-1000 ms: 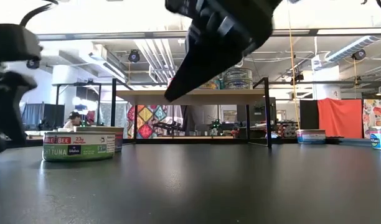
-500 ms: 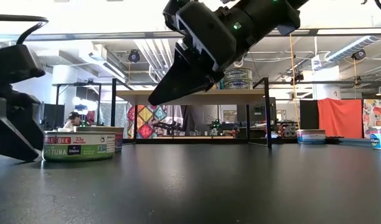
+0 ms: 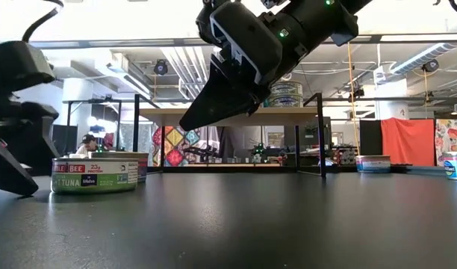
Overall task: Stack canned seafood by type on shelf
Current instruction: Put the bottom white green tuna can on the shelf
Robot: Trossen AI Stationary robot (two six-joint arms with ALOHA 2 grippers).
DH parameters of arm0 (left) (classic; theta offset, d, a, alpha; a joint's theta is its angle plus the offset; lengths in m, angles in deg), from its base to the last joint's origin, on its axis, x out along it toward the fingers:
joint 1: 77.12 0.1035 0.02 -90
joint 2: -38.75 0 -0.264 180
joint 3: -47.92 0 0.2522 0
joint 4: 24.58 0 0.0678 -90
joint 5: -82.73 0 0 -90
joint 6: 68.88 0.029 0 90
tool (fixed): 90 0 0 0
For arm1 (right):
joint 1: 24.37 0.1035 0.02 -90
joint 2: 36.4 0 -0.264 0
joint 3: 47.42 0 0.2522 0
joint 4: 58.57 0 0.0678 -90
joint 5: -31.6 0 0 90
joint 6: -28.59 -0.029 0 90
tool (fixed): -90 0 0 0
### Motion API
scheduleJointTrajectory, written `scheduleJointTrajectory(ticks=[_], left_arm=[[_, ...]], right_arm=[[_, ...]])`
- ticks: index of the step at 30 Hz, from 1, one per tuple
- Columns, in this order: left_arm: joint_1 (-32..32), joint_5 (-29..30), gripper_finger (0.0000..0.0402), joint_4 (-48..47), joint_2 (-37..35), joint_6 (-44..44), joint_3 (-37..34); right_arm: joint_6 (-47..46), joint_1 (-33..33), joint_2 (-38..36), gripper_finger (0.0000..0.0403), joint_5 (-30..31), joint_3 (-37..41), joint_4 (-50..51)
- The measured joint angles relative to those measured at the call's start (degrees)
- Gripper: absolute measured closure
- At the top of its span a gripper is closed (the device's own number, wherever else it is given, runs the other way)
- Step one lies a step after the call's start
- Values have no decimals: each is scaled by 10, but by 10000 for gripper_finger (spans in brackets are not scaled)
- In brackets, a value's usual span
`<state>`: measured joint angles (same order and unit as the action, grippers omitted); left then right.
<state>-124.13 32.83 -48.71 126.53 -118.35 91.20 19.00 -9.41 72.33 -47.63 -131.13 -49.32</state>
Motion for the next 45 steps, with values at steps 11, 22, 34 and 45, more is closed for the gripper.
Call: scheduleJointTrajectory(ticks=[11, 22, 34, 45], left_arm=[[8, -11, 22, 94, -3, -66, -70], [9, 25, 9, 388, 8, 79, -187], [20, 59, 8, 576, 132, 139, -199], [24, 82, 7, 748, 223, 189, -205]], right_arm=[[-20, -1, 10, 390, -3, 0, -3], [-56, -6, 83, 390, 4, 0, -33], [-51, -36, 164, 390, -23, -68, -123], [-21, -47, 203, 390, -27, -159, -40]])
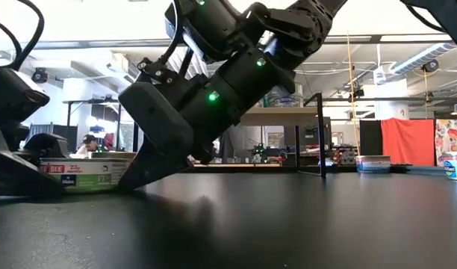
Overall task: Stack canned seafood by type on shelf
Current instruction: Put the bottom white green tuna can on the shelf
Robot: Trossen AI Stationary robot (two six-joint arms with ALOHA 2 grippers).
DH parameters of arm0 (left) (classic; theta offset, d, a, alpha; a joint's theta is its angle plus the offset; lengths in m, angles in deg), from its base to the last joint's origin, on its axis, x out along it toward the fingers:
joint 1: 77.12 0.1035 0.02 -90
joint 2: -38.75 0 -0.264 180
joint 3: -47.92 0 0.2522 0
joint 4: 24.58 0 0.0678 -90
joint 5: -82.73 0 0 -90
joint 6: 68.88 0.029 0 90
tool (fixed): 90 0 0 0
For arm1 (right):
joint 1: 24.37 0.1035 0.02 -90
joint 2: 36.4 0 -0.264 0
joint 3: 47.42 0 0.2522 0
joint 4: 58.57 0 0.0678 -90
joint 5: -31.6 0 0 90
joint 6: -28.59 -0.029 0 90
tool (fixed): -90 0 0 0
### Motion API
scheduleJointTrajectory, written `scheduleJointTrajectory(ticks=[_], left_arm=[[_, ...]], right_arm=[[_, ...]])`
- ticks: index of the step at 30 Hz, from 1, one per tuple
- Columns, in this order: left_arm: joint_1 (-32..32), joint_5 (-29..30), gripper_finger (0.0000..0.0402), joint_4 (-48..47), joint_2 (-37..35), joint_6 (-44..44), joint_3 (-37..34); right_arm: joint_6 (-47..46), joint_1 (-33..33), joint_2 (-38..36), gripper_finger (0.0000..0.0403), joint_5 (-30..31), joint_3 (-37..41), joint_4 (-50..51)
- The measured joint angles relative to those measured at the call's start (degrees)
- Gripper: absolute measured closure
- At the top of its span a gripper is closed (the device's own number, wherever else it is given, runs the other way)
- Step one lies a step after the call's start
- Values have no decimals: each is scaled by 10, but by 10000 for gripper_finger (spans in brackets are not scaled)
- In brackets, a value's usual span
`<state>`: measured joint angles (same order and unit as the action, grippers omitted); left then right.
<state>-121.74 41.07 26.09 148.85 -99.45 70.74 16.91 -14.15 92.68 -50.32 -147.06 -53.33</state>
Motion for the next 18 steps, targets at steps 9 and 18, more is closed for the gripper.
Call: scheduleJointTrajectory(ticks=[9, 18], left_arm=[[-1, 25, 19, 118, 50, 32, 1], [-5, 52, 31, 127, 23, 73, 34]], right_arm=[[1, 1, -4, 390, 1, 0, 13], [12, 19, -50, 390, 9, -1, 110]])
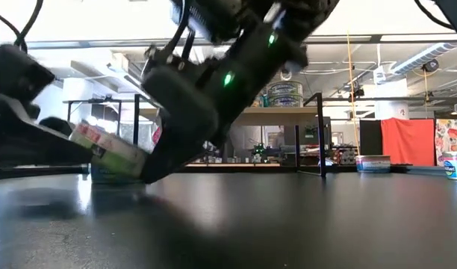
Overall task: Stack canned seafood by type on shelf
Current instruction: Put the bottom white green tuna can on the shelf
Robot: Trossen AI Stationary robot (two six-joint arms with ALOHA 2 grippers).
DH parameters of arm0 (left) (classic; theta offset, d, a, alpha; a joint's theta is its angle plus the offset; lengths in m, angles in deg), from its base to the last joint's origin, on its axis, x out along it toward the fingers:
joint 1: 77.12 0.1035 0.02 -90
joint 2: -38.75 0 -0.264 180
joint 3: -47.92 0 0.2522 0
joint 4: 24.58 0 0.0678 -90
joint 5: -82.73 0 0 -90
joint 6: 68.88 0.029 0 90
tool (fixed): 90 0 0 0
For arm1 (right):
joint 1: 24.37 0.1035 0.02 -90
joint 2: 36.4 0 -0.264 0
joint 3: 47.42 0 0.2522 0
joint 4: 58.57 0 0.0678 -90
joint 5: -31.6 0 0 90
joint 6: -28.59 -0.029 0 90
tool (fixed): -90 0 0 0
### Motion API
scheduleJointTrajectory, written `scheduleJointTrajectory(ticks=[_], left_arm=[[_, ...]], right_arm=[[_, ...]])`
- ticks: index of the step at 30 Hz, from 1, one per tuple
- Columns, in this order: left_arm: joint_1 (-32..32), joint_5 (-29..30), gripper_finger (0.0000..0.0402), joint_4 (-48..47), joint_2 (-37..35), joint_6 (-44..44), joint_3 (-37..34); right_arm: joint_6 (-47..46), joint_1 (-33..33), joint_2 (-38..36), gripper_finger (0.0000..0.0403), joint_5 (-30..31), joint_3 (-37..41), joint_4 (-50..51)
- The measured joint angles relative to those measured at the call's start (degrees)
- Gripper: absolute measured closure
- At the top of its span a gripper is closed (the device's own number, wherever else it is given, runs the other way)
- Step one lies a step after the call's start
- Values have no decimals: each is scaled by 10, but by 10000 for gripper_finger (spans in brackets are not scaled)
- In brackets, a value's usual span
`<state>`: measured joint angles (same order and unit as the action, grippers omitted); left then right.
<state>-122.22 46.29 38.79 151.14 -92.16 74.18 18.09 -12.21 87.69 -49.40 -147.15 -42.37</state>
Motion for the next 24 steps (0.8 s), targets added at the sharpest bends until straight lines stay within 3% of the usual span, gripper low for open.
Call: scheduleJointTrajectory(ticks=[5, 11, 24], left_arm=[[2, 6, 32, -20, -25, 55, 25], [12, -28, 29, -92, -34, -3, 28], [42, -67, 5, -140, -15, 16, 75]], right_arm=[[-14, 14, -31, 390, 1, 1, 41], [-15, 16, -31, 390, 4, 2, 42], [-15, 17, -20, 390, -5, 6, 55]])
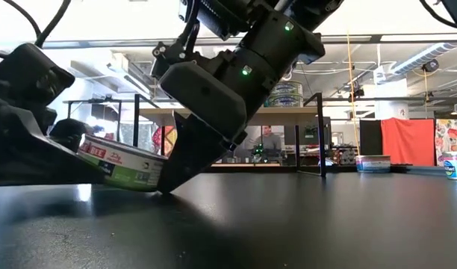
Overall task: Stack canned seafood by type on shelf
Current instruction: Put the bottom white green tuna can on the shelf
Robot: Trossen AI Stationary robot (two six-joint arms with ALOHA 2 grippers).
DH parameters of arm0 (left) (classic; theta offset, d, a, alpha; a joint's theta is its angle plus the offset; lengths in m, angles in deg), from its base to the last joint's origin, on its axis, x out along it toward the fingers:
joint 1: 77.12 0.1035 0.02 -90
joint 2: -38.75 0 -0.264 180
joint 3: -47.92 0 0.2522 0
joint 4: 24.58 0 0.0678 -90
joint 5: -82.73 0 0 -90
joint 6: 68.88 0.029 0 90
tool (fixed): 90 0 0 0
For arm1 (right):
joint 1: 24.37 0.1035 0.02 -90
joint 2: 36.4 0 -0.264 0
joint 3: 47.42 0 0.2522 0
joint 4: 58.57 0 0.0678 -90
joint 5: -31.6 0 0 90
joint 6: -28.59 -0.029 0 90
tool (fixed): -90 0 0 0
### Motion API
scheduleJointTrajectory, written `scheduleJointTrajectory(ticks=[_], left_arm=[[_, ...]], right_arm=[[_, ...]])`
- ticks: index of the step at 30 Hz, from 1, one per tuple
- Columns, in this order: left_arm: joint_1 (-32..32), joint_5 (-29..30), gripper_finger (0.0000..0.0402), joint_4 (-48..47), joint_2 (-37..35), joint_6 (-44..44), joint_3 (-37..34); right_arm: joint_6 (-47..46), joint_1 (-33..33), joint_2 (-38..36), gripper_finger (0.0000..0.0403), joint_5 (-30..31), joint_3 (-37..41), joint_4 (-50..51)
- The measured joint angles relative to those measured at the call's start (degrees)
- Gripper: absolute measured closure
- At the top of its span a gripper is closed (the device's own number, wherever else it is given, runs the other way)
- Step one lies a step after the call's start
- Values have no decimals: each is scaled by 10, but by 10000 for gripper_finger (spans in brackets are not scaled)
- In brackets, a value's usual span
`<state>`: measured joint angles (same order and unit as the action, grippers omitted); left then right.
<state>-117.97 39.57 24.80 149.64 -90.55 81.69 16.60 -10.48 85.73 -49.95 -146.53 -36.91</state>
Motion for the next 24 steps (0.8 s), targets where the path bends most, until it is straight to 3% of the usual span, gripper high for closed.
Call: scheduleJointTrajectory(ticks=[13, 24], left_arm=[[27, -40, 3, -24, 1, 5, 6], [29, -12, 25, -10, -5, -1, 4]], right_arm=[[5, 0, 0, 390, 2, 4, -3], [0, 0, -32, 390, 11, 2, 57]])
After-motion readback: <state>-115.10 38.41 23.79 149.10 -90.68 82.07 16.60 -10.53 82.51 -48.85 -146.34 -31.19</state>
